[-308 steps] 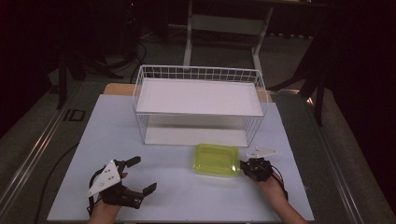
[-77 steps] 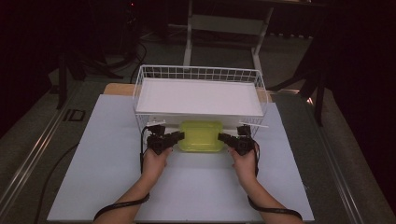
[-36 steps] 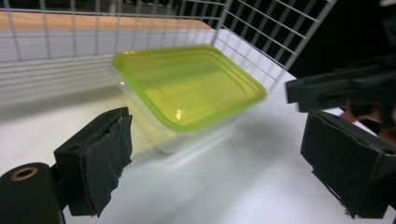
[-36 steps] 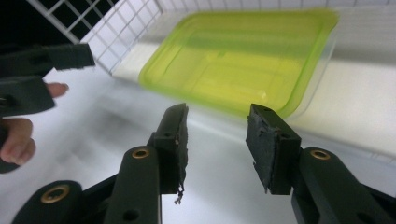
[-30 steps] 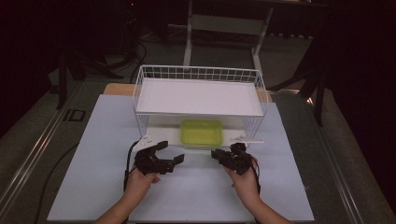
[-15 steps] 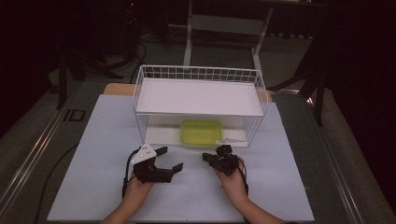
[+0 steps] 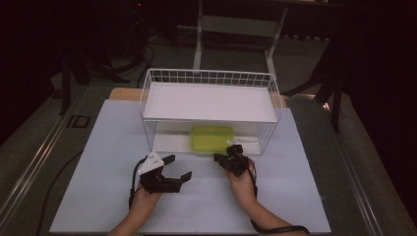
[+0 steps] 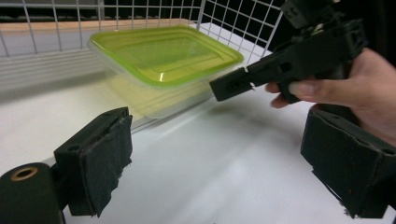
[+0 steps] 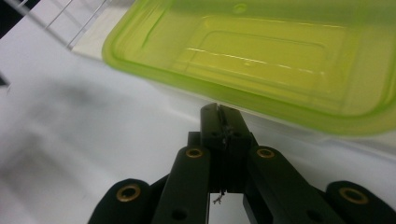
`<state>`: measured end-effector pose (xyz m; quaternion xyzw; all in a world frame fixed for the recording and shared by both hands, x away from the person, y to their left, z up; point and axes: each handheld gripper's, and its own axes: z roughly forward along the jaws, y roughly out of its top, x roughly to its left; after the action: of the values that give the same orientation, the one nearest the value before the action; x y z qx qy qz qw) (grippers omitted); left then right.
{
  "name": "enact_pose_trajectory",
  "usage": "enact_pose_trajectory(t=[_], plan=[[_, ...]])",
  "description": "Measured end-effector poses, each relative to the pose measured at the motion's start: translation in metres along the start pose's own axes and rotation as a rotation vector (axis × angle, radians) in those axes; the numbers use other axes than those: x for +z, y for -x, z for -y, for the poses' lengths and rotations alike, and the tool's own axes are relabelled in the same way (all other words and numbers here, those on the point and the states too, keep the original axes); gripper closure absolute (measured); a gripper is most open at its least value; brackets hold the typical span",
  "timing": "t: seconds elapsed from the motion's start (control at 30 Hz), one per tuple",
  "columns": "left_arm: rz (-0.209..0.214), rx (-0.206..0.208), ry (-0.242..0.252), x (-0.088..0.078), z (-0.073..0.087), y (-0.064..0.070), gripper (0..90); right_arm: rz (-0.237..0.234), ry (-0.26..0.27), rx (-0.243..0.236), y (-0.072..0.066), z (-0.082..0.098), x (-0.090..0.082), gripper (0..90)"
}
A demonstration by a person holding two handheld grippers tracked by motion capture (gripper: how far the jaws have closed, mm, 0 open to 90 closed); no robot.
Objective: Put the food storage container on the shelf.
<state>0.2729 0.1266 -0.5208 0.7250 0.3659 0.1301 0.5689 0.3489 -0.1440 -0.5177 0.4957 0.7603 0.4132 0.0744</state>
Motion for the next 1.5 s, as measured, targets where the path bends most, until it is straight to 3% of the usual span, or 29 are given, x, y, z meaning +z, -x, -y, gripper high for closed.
enact_pose_trajectory(t=[0.17, 0.4, 0.53, 0.63, 0.87, 0.93, 1.0, 1.03, 1.07, 1.13, 1.17, 1.2, 1.23, 1.33, 1.37, 1.5], plan=[[-0.011, 0.009, -0.002, 0.0, -0.001, 0.0, 10.0, 0.008, 0.009, 0.024, 0.006, -0.007, 0.007, 89.5], [-0.013, 0.005, -0.001, -0.002, -0.001, -0.002, 10.0, 0.02, 0.033, 0.014, 0.006, -0.018, 0.016, 89.1], [-0.023, 0.023, 0.005, -0.004, -0.002, -0.002, 10.1, 0.022, 0.046, 0.021, 0.004, -0.02, 0.021, 89.2], [-0.02, 0.017, 0.008, -0.004, -0.002, -0.002, 10.1, 0.024, 0.056, -0.002, 0.004, -0.023, 0.026, 89.2], [-0.02, 0.017, 0.003, -0.004, -0.002, -0.001, 10.1, 0.024, 0.059, 0.023, 0.005, -0.033, 0.036, 89.1], [-0.021, 0.016, 0.001, -0.004, -0.002, -0.001, 10.1, 0.03, 0.046, 0.068, 0.004, -0.036, 0.037, 89.1], [-0.02, 0.012, 0.002, -0.004, -0.002, -0.002, 10.1, 0.034, 0.042, 0.076, 0.005, -0.039, 0.039, 89.1], [-0.018, 0.01, 0.003, -0.004, -0.001, -0.002, 10.1, 0.038, 0.065, 0.036, 0.009, -0.04, 0.041, 89.1], [-0.019, 0.01, 0.001, -0.004, -0.001, -0.002, 10.1, 0.04, 0.063, 0.035, 0.01, -0.041, 0.042, 89.1], [-0.015, 0.006, 0.003, -0.004, -0.001, -0.002, 10.1, 0.013, -0.008, 0.149, 0.006, -0.042, 0.04, 89.2], [-0.014, 0.004, 0.003, -0.004, -0.001, -0.002, 10.1, 0.011, -0.015, 0.168, 0.006, -0.042, 0.041, 89.2], [-0.013, 0.003, 0.003, -0.004, -0.001, -0.002, 10.1, 0.03, 0.058, 0.039, 0.014, -0.041, 0.047, 89.2], [-0.013, 0.003, 0.003, -0.004, -0.001, -0.002, 10.1, 0.02, 0.009, 0.129, 0.007, -0.041, 0.044, 89.1], [-0.012, 0.004, 0.002, -0.004, -0.001, -0.001, 10.1, 0.021, 0.022, 0.113, 0.007, -0.04, 0.045, 88.4], [-0.013, 0.005, 0.001, -0.004, -0.001, -0.001, 10.1, 0.031, 0.062, 0.041, 0.011, -0.04, 0.047, 88.3], [0.001, 0.005, -0.005, -0.003, 0.0, -0.001, 10.1, 0.036, 0.065, 0.029, 0.006, -0.038, 0.041, 87.0]])
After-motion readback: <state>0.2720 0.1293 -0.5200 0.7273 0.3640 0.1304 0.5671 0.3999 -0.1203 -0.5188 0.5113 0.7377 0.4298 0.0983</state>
